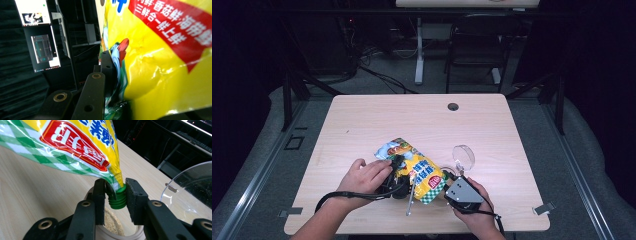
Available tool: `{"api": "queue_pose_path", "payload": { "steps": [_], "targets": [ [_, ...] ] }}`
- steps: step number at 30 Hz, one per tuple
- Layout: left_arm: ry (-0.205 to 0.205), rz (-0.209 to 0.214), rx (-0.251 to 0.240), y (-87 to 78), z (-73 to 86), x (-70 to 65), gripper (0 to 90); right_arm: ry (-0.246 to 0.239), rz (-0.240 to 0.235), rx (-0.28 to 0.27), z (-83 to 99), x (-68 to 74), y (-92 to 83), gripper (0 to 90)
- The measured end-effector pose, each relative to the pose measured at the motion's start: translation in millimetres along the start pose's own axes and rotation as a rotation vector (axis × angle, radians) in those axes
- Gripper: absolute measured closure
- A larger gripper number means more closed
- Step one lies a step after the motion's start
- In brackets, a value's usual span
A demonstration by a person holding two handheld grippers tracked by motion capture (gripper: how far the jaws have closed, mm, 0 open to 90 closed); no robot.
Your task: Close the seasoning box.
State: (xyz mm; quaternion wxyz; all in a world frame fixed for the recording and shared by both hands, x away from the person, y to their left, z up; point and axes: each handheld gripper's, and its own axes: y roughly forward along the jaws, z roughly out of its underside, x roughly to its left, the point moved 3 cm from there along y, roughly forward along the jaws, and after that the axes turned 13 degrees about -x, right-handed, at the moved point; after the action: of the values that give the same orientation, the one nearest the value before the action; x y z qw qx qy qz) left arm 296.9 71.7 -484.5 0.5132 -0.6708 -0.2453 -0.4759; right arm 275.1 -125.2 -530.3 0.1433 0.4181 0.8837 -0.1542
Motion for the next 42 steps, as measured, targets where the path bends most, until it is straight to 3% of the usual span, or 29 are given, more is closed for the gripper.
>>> {"api": "queue_pose_path", "payload": {
  "steps": [2, 22, 27, 42],
  "targets": [
    [-0.001, -0.012, -0.012, 0.9, 0.4, -1.1, 85.2, 0.001, 0.001, 0.0, 0.2, -0.1, 0.0, 70.0],
    [-0.1, 0.018, -0.034, 3.2, 4.4, -7.6, 85.8, 0.005, 0.001, -0.003, 0.1, -0.9, -0.4, 68.8],
    [-0.091, 0.015, -0.038, 4.0, 3.8, -9.3, 85.9, 0.012, 0.006, -0.008, 0.4, -1.3, -0.2, 67.1],
    [-0.137, 0.033, -0.056, 5.5, 5.6, -12.7, 86.1, 0.02, 0.022, -0.015, 1.9, -3.4, -0.5, 60.4]
  ]
}}
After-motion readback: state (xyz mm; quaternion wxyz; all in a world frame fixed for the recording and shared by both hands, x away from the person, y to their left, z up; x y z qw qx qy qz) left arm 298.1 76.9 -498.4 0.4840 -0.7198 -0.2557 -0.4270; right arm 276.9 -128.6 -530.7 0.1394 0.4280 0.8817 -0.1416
